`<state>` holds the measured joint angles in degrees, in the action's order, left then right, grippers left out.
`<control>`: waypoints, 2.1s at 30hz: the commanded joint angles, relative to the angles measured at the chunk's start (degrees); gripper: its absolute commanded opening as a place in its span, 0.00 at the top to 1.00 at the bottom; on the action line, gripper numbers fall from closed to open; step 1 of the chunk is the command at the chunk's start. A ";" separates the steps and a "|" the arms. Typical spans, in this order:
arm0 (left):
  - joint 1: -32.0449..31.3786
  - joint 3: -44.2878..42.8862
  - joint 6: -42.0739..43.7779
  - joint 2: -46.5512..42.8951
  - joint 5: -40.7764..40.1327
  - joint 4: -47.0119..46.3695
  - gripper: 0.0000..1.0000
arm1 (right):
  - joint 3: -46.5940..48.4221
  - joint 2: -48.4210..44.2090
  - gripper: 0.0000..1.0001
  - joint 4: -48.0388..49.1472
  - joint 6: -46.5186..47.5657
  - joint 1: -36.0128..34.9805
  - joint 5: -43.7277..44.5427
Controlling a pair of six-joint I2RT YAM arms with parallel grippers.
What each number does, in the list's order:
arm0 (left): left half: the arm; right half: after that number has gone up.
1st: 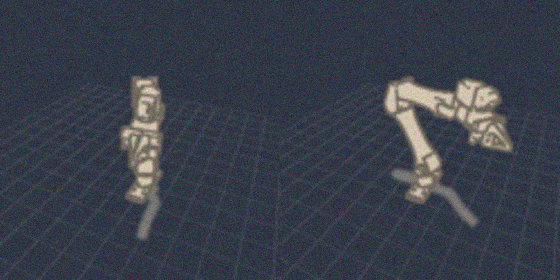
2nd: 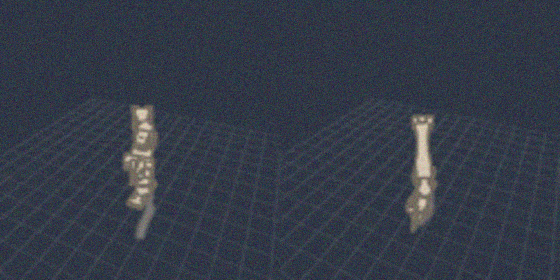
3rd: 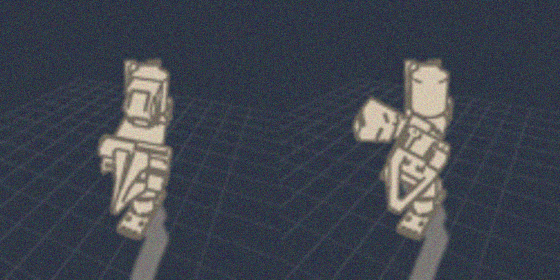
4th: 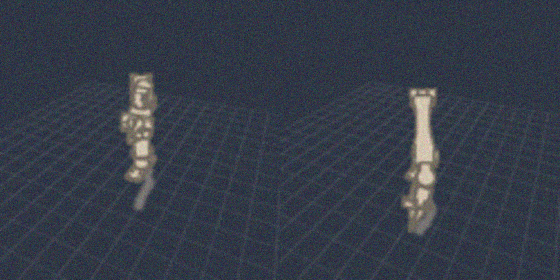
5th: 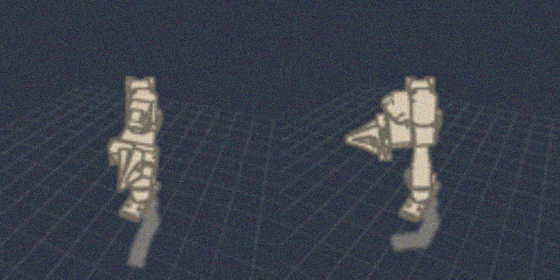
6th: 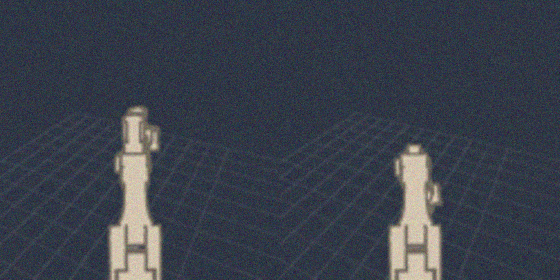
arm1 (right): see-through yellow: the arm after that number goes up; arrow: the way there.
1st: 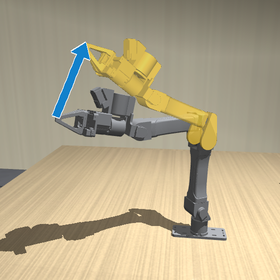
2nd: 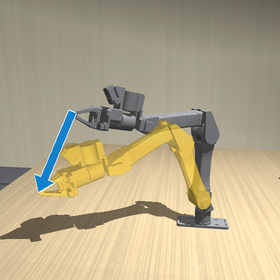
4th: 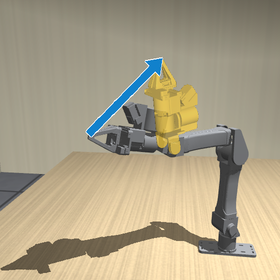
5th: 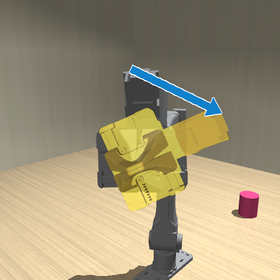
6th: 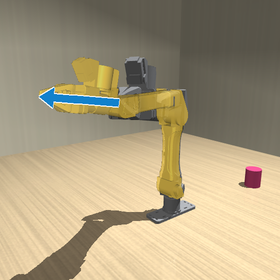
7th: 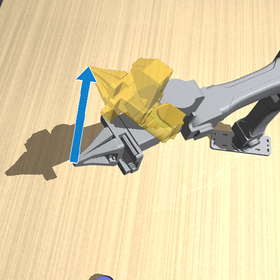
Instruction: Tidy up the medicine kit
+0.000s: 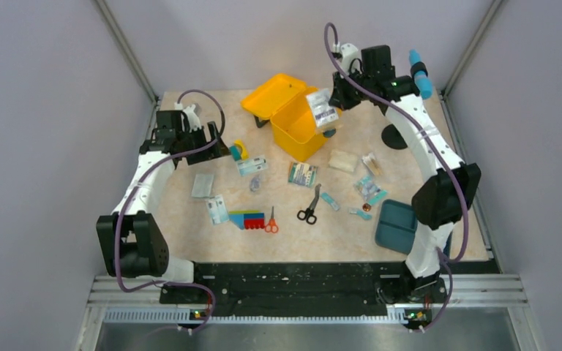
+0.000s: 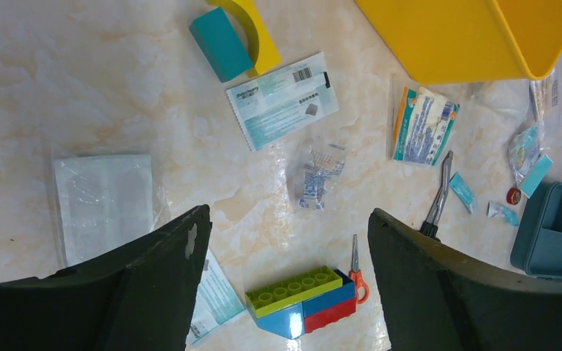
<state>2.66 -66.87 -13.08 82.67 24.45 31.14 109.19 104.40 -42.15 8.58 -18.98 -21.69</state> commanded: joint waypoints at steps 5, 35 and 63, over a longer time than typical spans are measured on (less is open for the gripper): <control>0.15 -4.67 2.70 -0.64 -0.20 0.65 0.17 | 22.48 16.11 1.00 5.23 6.23 -0.66 8.14; 0.12 -0.35 4.80 -4.68 -0.99 -0.57 0.18 | 22.39 38.21 1.00 14.94 33.45 -7.72 28.38; -1.12 -0.30 12.08 -3.09 -4.29 0.23 0.17 | -19.90 -10.61 0.36 19.14 9.41 -4.68 13.31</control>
<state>2.52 -66.85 -5.74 80.01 21.87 32.62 102.61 104.05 -25.58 26.41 -26.35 -2.46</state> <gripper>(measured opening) 0.828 0.633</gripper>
